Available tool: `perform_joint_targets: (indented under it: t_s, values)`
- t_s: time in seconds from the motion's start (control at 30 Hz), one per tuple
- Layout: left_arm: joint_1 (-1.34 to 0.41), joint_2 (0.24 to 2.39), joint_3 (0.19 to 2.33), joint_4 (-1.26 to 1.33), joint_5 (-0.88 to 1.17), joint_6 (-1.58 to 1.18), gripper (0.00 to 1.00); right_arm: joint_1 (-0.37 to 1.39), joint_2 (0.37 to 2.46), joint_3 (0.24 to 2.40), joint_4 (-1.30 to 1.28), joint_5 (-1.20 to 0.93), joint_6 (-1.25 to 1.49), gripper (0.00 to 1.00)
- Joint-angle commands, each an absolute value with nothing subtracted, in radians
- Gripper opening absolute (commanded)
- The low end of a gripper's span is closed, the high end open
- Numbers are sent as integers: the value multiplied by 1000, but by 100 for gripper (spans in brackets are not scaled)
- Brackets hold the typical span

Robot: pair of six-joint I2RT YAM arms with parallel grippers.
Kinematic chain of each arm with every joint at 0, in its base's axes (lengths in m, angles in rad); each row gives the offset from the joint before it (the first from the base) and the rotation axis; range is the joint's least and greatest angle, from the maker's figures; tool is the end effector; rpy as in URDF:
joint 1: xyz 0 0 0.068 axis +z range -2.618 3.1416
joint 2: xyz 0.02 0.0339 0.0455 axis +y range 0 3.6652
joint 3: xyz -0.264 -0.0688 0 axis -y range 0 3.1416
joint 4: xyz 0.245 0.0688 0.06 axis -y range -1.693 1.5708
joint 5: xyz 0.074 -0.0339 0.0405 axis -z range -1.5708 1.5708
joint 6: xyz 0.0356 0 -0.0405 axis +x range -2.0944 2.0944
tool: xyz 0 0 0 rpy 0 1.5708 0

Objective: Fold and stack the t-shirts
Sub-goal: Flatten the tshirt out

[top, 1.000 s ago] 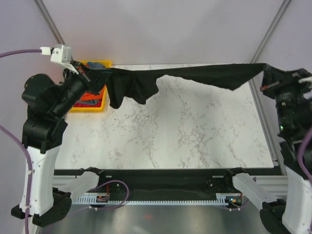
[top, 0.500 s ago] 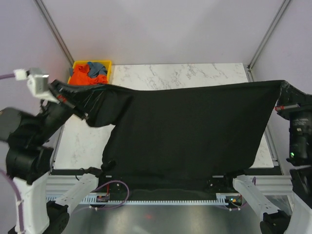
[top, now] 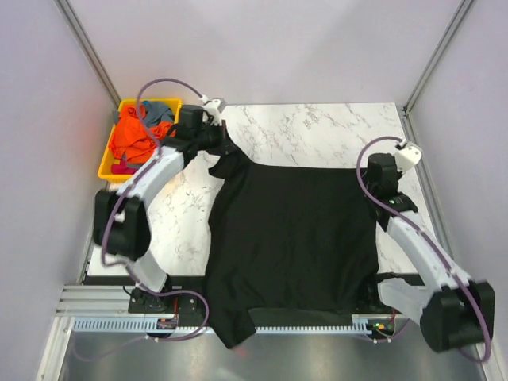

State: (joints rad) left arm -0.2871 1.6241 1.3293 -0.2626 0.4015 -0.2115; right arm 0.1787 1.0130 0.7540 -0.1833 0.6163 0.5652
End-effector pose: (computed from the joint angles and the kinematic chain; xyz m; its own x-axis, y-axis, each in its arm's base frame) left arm 0.3572 -0.1200 0.3069 -0.6175 -0.0192 -0.7863 0.4593 0.8028 -0.3803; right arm 0.2257 0.0198 0.2886 -0.1581 0.4156 -0.8957 0.5372 0.7973 0.2751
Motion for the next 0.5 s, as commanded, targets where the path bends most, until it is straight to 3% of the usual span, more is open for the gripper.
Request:
perform_joint_targets:
  t_s: [0.0, 0.07, 0.13, 0.23, 0.27, 0.37, 0.47]
  values:
    - [-279, 1826, 1541, -208, 396, -88, 2, 157, 1206, 745, 169, 709, 578, 0]
    - [-279, 2010, 1650, -238, 393, -78, 2, 135, 1320, 808, 187, 710, 586, 0]
    - [-279, 2164, 1839, -293, 361, -72, 9, 98, 1481, 857, 199, 689, 586, 0]
    - [-279, 2279, 2063, -322, 259, -68, 30, 42, 1661, 974, 209, 611, 571, 0]
    - [-276, 2337, 2156, -322, 215, -67, 42, 29, 1739, 1047, 184, 568, 569, 0]
    - [-278, 2404, 2302, -330, 137, -84, 57, 6, 1844, 1187, 141, 520, 554, 0]
    - [-278, 2344, 2266, -354, 95, -124, 58, -28, 1959, 1290, 109, 488, 520, 0]
